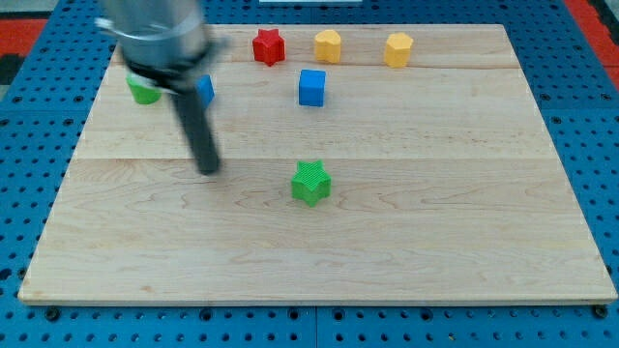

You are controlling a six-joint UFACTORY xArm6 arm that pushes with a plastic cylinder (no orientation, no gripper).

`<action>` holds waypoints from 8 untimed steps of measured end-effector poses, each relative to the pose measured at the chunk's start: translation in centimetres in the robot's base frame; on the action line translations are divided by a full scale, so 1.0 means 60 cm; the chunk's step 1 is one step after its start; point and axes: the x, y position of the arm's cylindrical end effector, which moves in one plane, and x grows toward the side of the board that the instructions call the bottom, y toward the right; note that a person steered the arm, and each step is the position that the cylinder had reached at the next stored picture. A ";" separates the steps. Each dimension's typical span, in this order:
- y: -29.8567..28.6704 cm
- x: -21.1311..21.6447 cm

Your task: Place the green star to the right of the blue cube

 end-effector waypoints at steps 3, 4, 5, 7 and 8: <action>0.238 0.063; 0.259 -0.005; 0.277 -0.059; 0.273 -0.019; 0.262 -0.052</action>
